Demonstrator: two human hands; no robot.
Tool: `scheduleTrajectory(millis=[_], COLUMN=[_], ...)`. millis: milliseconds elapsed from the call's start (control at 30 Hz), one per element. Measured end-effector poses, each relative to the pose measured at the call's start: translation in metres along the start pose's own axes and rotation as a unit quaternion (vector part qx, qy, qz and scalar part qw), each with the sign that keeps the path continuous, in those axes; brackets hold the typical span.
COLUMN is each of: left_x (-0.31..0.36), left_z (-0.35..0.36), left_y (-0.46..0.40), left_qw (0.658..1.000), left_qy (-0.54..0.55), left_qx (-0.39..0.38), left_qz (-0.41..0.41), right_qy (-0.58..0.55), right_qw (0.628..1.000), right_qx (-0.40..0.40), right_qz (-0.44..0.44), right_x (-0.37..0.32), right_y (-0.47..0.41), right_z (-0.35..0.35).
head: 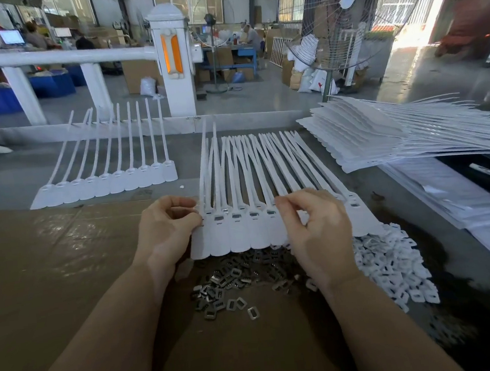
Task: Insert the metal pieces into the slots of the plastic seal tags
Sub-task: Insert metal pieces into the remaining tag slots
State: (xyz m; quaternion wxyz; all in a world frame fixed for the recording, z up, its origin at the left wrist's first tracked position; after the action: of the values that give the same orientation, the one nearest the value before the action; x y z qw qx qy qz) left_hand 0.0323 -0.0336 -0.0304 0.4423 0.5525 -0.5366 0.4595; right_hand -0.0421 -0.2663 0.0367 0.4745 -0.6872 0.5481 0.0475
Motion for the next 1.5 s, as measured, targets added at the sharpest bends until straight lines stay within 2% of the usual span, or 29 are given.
scheduleTrajectory(millis=[167,267,367,467,533,600,700,767,833,1000,1167,1300,1367,1433,1500], left_x=[0.003,0.017,0.045,0.085,0.106,0.111,0.096,0.081,0.070,0.062,0.062,0.066,0.074,0.086,0.088], left_z=[-0.001,-0.001,0.002,0.021,0.049,0.084,0.131,0.150,0.161,0.168,0.164,0.160,0.150,0.126,0.096], left_y=[0.000,0.002,0.016,0.043,0.068,0.088,0.108,0.112,0.111,0.110,0.105,0.105,0.100,0.087,0.069], left_qw=[1.000,0.992,0.954,0.887,0.833,0.790,0.730,0.701,0.688,0.689,0.721,0.733,0.766,0.825,0.885], left_qy=[-0.010,-0.113,-0.261,-0.351,-0.375,-0.384,-0.428,-0.461,-0.484,-0.492,-0.454,-0.432,-0.394,-0.335,-0.276], left_qx=[0.009,0.024,0.064,0.082,0.033,-0.075,-0.239,-0.296,-0.321,-0.315,-0.315,-0.326,-0.313,-0.248,-0.177], left_qz=[0.014,0.055,0.135,0.288,0.406,0.473,0.477,0.457,0.435,0.429,0.417,0.412,0.399,0.381,0.329], right_qy=[-0.023,-0.041,-0.061,-0.067,-0.071,-0.068,-0.076,-0.085,-0.091,-0.097,-0.097,-0.090,-0.080,-0.065,-0.037], right_qw=[0.998,0.996,0.992,0.990,0.990,0.990,0.988,0.986,0.984,0.984,0.984,0.985,0.988,0.991,0.995], right_qx=[0.023,0.022,0.040,0.045,0.043,0.043,0.054,0.065,0.070,0.067,0.066,0.050,0.037,0.026,0.017], right_qz=[0.049,0.077,0.098,0.111,0.117,0.118,0.120,0.128,0.134,0.137,0.135,0.135,0.130,0.116,0.087], right_x=[0.015,0.023,0.027,0.029,0.031,0.032,0.033,0.035,0.036,0.038,0.039,0.038,0.037,0.034,0.026], right_y=[-0.002,-0.001,0.000,0.001,0.000,-0.001,-0.002,-0.002,-0.002,-0.001,-0.001,-0.002,-0.002,-0.002,-0.002], right_z=[-0.008,-0.008,-0.011,-0.012,-0.012,-0.013,-0.016,-0.018,-0.019,-0.018,-0.018,-0.015,-0.012,-0.009,-0.006])
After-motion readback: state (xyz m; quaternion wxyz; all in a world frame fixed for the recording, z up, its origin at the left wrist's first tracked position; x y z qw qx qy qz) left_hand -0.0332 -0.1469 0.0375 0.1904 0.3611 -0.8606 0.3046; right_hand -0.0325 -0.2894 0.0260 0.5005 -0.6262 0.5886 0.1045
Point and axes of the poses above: each hand's wrist, its own y-axis away from the middle knuckle, its own z-axis out of the palm, x = y × z, the point moved 10 cm from there along -y, towards the middle knuckle, and after that the axes turned 13 degrees about -x, right-handed, at the moved point
